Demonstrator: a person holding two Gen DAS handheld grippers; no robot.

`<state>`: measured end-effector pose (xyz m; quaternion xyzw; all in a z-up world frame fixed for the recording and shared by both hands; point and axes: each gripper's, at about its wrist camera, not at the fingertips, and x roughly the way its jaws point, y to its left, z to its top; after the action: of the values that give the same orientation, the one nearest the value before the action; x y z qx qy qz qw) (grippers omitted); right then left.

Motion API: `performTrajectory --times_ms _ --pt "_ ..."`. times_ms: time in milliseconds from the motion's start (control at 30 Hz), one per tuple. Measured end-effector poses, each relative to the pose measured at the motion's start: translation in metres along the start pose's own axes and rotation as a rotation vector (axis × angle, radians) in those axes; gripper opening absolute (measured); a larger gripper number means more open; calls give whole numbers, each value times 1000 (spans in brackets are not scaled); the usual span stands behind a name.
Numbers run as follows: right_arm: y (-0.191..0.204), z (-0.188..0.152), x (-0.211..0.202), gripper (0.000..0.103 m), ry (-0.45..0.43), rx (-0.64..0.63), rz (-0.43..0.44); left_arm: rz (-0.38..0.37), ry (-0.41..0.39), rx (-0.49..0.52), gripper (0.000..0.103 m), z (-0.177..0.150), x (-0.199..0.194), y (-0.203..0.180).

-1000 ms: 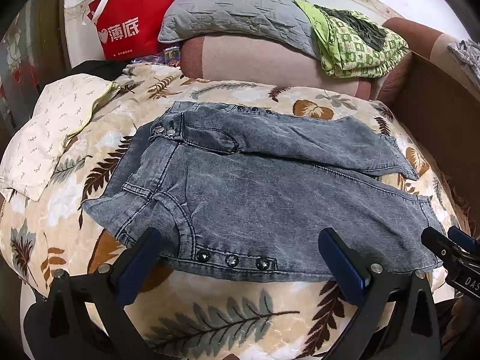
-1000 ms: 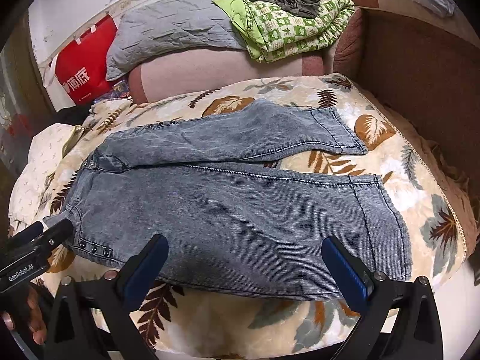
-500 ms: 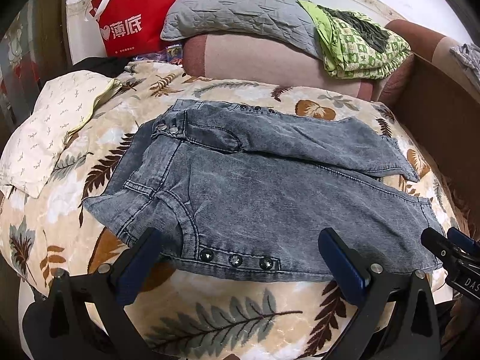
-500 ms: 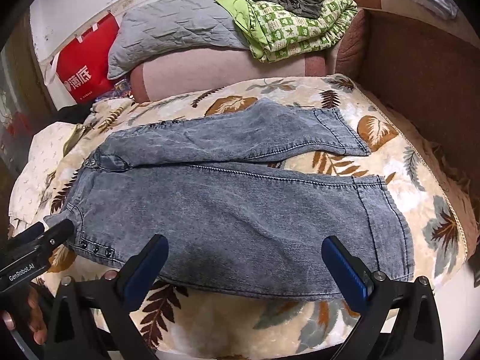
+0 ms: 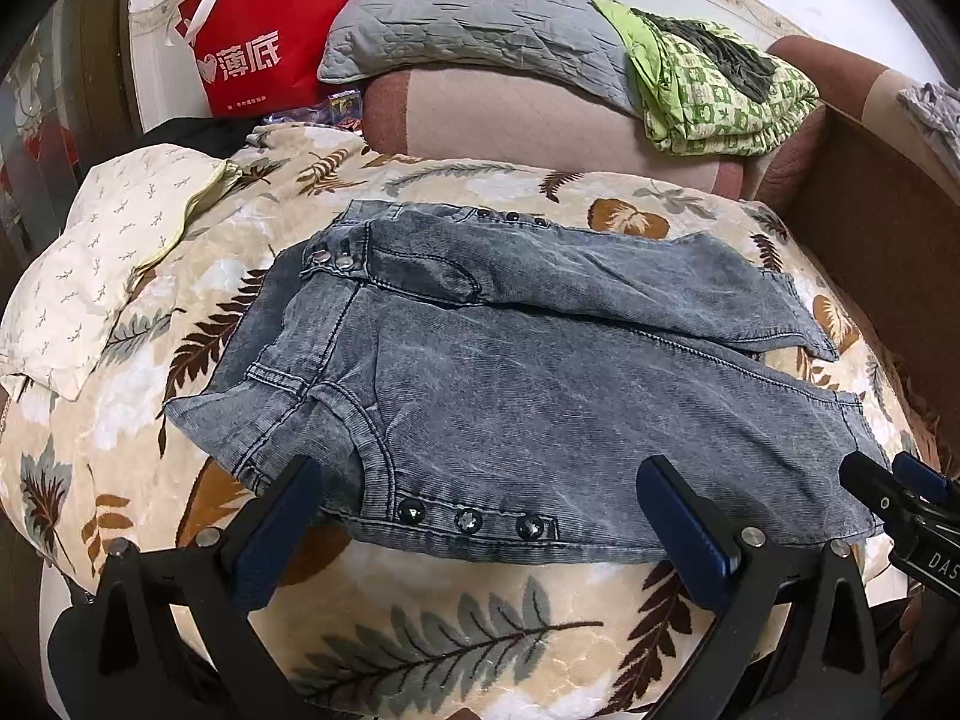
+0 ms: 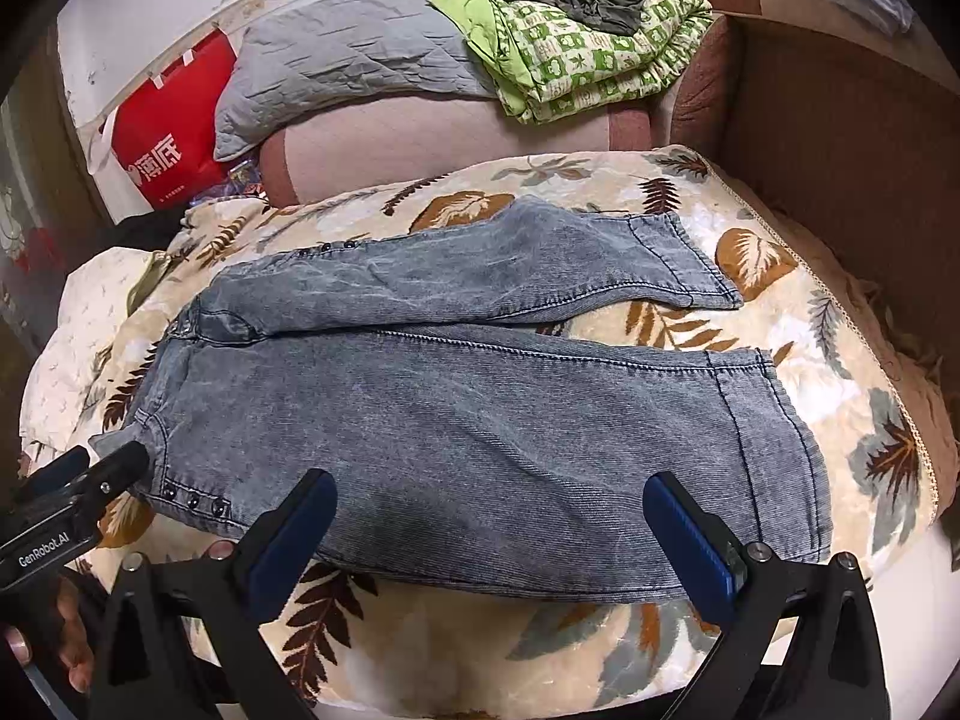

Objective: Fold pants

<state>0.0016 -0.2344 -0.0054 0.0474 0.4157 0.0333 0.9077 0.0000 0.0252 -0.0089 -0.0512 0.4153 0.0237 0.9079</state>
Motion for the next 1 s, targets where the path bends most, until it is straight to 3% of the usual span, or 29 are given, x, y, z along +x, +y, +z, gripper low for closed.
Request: performTrajectory --times_ms 167,267,333,433,500,667,733,800,867,900,1000 --pt "-3 -2 3 103 14 29 25 -35 28 -28 103 -1 5 11" --pt "-22 -15 11 103 73 130 139 -72 97 -163 103 -8 18 49" --pt "-48 -32 20 103 136 250 228 -55 140 -295 103 -16 30 85" --pt "-96 -59 32 103 211 465 299 0 166 -397 103 -24 39 124" --pt "-128 -71 33 103 209 591 307 24 162 -443 103 -25 41 140" --pt "-191 -85 35 101 171 844 304 0 177 -530 103 -20 57 156" --pt "-205 -89 41 93 171 911 284 -9 189 -538 103 -20 65 159" --pt "-213 -89 45 93 163 971 318 -21 195 -546 103 -17 71 159" --pt "-217 -81 43 87 152 973 315 -27 192 -554 103 -15 72 159" --pt "-219 -76 40 71 138 973 297 -43 178 -562 103 -13 69 161" --pt "-223 -71 47 60 154 974 269 -63 154 -574 103 -8 69 164"
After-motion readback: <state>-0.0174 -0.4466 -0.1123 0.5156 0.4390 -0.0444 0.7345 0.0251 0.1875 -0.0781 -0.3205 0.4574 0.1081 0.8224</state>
